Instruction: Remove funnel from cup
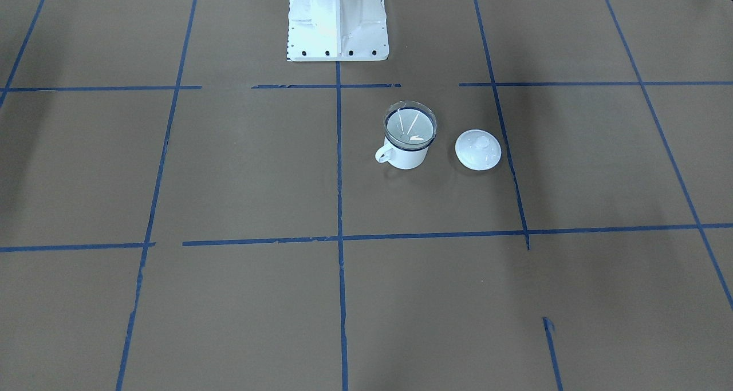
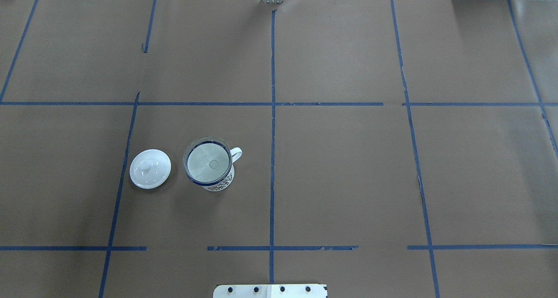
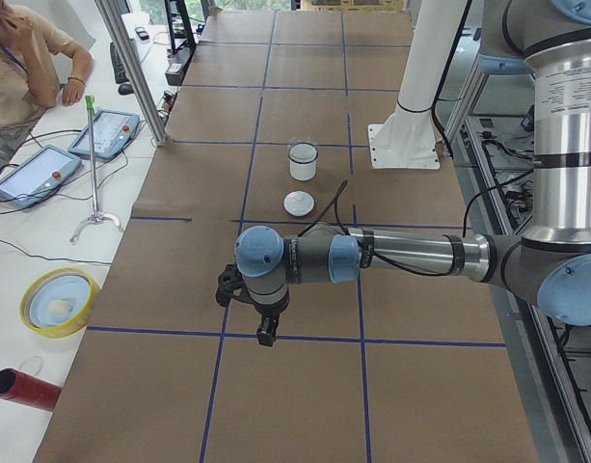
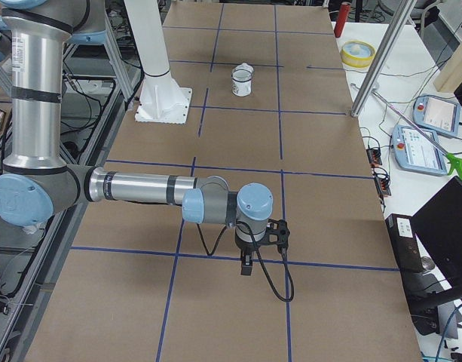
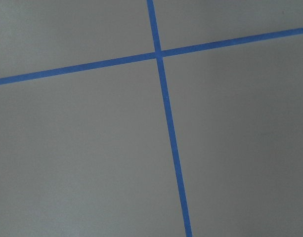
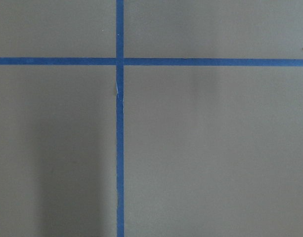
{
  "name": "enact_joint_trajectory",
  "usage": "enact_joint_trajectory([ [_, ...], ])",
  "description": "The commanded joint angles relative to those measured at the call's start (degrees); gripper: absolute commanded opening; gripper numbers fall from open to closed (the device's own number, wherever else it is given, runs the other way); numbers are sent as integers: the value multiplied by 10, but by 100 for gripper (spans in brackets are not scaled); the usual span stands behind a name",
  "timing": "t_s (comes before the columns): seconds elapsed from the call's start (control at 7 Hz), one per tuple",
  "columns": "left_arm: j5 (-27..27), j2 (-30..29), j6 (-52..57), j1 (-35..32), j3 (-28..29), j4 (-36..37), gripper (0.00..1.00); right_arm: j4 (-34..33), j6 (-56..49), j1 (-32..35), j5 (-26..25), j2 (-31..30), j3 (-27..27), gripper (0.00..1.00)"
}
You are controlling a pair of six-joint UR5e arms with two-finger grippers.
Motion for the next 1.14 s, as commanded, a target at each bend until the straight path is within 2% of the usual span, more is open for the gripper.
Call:
enact_joint_trajectory([
  [0.0,0,0,1,0,1,0,100,0,0,0,0,0,0,100],
  [0.29,0,-2,-1,0,-9,-1,100,0,0,0,0,0,0,100],
  [0.43,0,-3,-1,1,-40,-2,100,0,0,0,0,0,-1,100],
  [0.71,7,-55,-1,3,-83,-4,100,0,0,0,0,0,0,100],
  [1.0,27,-157,0,1,-64,-13,100,0,0,0,0,0,0,100],
])
